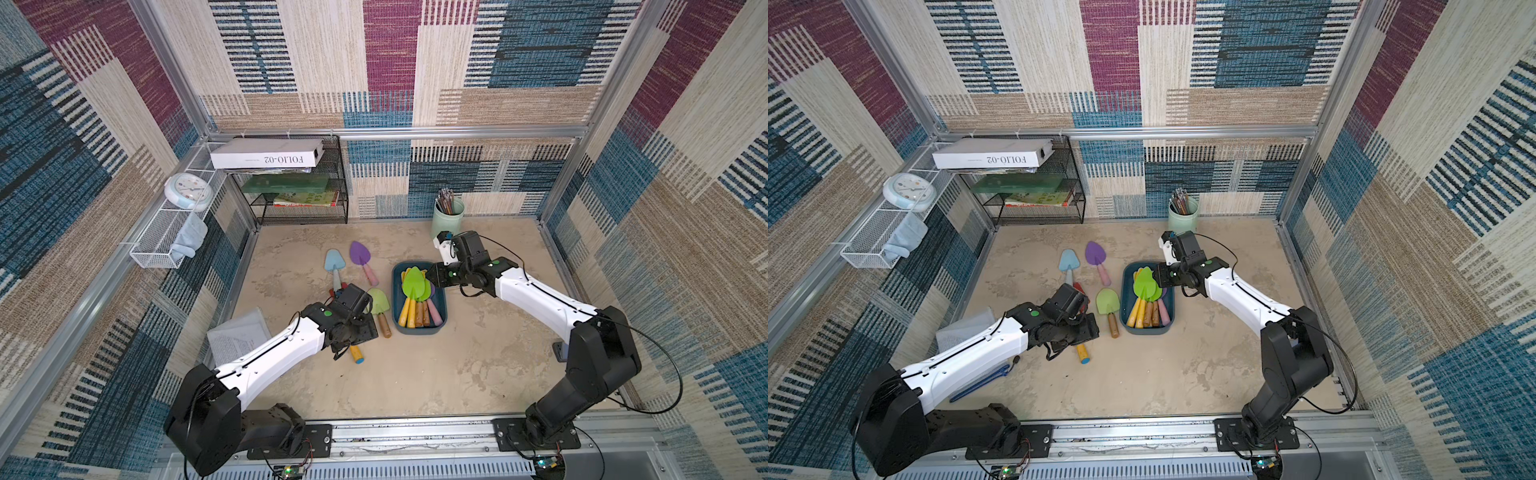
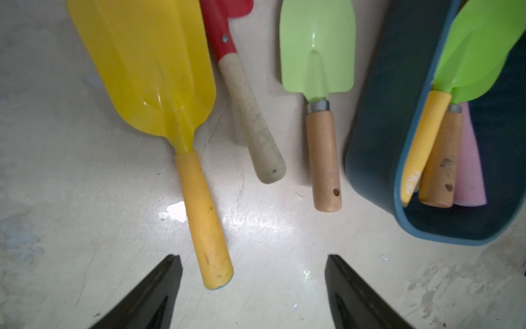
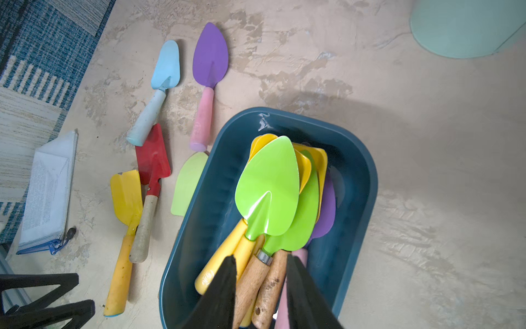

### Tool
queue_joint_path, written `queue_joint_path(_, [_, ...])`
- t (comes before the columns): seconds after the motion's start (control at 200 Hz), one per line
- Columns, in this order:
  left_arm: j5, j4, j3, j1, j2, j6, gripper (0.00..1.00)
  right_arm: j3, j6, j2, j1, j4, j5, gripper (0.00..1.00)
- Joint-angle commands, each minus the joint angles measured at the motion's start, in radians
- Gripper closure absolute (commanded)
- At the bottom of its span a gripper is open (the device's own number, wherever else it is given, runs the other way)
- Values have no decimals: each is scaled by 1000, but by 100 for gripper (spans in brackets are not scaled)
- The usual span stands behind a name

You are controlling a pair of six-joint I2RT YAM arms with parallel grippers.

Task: Put the shovel into the storage box
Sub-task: Pick up the shovel from the center of the board.

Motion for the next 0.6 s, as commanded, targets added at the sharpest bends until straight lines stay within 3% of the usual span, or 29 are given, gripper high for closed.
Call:
queue_joint_path(0.0, [18, 8, -29, 7, 5, -87, 18, -6, -17, -5, 1, -9, -7, 68])
queue_joint_path(0.351, [5, 25, -62, 34, 66, -132, 21, -29, -30, -2, 0, 9, -24, 71])
queue_joint_path(0.596, [40, 98, -80, 36, 156, -142, 34, -39, -31, 4, 1, 17, -33, 74])
